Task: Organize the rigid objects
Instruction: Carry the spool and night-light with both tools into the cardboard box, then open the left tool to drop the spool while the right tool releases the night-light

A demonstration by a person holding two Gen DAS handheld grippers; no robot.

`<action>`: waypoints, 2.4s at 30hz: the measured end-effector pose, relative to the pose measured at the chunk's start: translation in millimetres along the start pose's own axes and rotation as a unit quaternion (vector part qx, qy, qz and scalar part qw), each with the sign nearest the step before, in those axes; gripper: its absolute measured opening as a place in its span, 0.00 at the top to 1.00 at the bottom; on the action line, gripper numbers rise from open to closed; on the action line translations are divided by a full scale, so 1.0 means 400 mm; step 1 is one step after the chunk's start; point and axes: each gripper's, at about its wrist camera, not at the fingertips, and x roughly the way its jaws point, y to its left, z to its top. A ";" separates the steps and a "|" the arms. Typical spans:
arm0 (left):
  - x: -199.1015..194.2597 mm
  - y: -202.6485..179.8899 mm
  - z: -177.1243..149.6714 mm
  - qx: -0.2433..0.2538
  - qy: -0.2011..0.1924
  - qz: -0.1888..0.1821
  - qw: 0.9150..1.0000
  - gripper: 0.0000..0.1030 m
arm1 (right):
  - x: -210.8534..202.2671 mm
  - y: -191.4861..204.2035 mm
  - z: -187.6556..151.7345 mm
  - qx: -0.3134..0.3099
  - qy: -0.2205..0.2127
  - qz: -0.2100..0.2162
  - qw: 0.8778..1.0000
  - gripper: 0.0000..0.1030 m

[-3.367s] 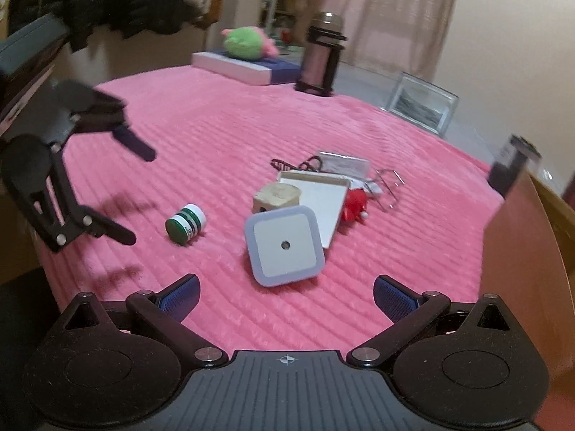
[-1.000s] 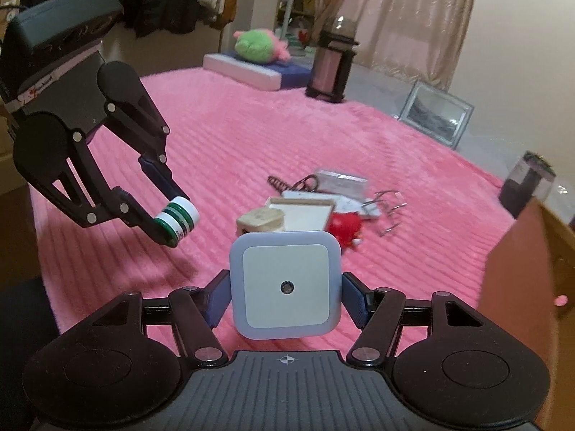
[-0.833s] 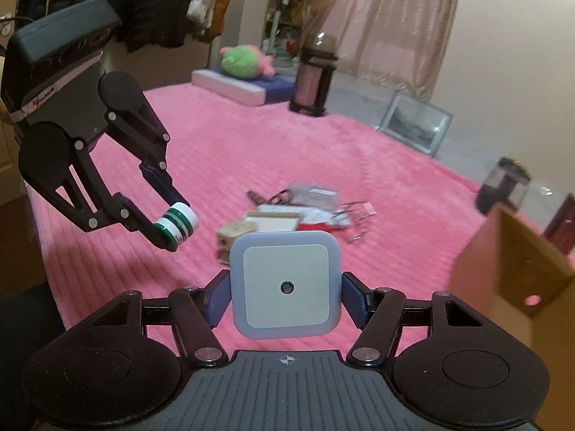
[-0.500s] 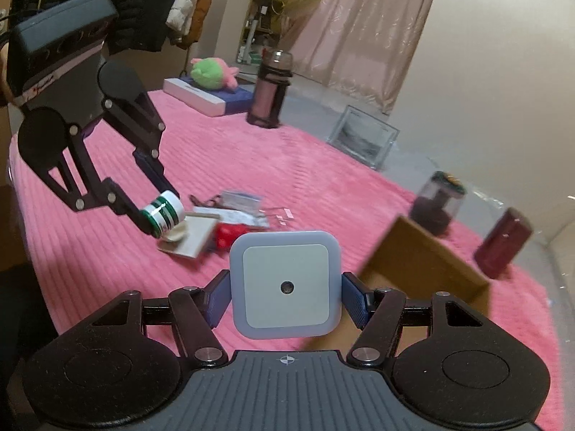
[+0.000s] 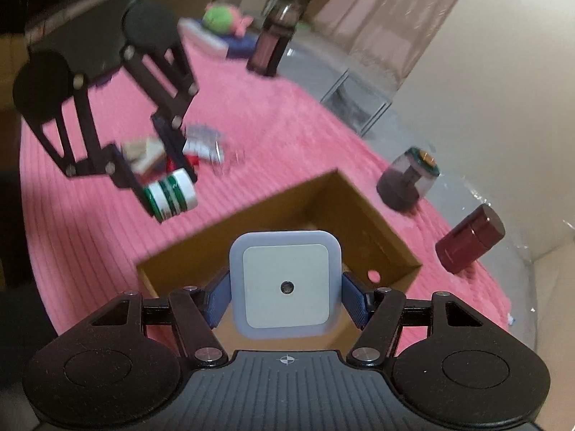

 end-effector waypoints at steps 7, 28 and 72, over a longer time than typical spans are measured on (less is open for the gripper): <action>0.126 0.038 0.029 0.012 0.029 -0.025 0.999 0.74 | 0.106 -0.034 -0.053 -0.054 0.059 0.034 0.996 0.40; 0.359 0.075 0.005 0.007 0.111 -0.086 0.990 0.74 | 0.346 -0.057 -0.111 -0.115 0.153 0.135 0.972 0.40; 0.421 0.112 -0.045 -0.014 0.131 -0.110 0.985 0.72 | 0.471 -0.027 -0.109 -0.153 0.185 0.153 0.959 0.40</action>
